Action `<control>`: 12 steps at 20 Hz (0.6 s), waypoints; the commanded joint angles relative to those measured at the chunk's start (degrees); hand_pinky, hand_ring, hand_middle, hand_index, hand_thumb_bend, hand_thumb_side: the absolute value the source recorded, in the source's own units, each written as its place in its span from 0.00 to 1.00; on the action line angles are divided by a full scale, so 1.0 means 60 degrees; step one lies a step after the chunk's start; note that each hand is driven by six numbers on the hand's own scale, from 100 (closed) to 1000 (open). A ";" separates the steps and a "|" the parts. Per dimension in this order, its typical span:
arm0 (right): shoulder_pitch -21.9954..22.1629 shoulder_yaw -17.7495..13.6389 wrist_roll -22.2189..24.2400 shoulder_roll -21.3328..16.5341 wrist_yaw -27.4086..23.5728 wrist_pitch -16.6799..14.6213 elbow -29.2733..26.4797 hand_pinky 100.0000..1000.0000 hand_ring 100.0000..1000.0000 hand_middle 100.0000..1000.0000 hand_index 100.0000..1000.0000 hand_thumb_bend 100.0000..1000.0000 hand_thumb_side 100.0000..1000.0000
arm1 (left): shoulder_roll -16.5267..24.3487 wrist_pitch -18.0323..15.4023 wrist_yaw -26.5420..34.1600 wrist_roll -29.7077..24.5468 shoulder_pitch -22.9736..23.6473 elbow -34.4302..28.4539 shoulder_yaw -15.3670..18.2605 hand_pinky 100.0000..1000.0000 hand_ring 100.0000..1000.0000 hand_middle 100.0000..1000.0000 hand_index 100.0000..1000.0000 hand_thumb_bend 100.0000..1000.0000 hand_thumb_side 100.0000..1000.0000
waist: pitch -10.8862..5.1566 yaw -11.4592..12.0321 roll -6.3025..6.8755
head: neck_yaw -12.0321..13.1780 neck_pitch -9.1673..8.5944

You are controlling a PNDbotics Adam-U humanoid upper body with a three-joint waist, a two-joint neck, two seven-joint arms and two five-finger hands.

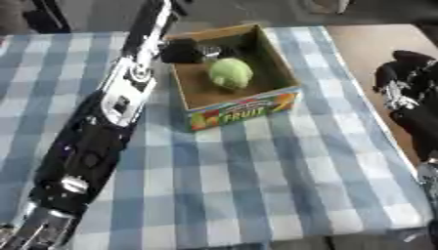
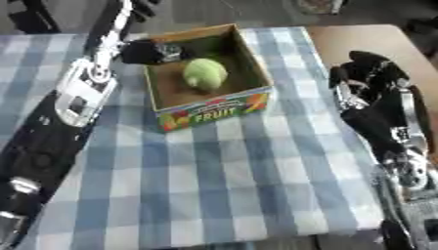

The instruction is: Pick up objects on the table and place them in the box.

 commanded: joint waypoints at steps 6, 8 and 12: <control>0.0033 -0.0282 -0.0226 -0.0136 0.0048 -0.0076 -0.0131 0.59 0.65 0.58 0.73 0.21 0.17 | 0.1052 0.0278 0.3068 0.0753 0.2037 -0.3271 0.0707 0.57 0.59 0.64 0.78 0.81 0.40 | -0.0179 0.0575 -0.0021 | -0.0306 0.0153; 0.0035 -0.0302 -0.0245 -0.0128 0.0050 -0.0082 -0.0128 0.59 0.66 0.58 0.73 0.22 0.18 | 0.1035 0.0267 0.3267 0.0917 0.2647 -0.3607 0.0842 0.56 0.59 0.63 0.78 0.77 0.38 | -0.0175 0.0638 -0.0020 | -0.0318 0.0169; 0.0059 -0.0346 -0.0283 -0.0130 0.0056 -0.0094 -0.0122 0.59 0.65 0.58 0.73 0.22 0.17 | 0.0890 0.0222 0.3427 0.1177 0.3485 -0.3924 0.1006 0.54 0.58 0.63 0.77 0.70 0.35 | -0.0194 0.0811 -0.0004 | -0.0299 0.0183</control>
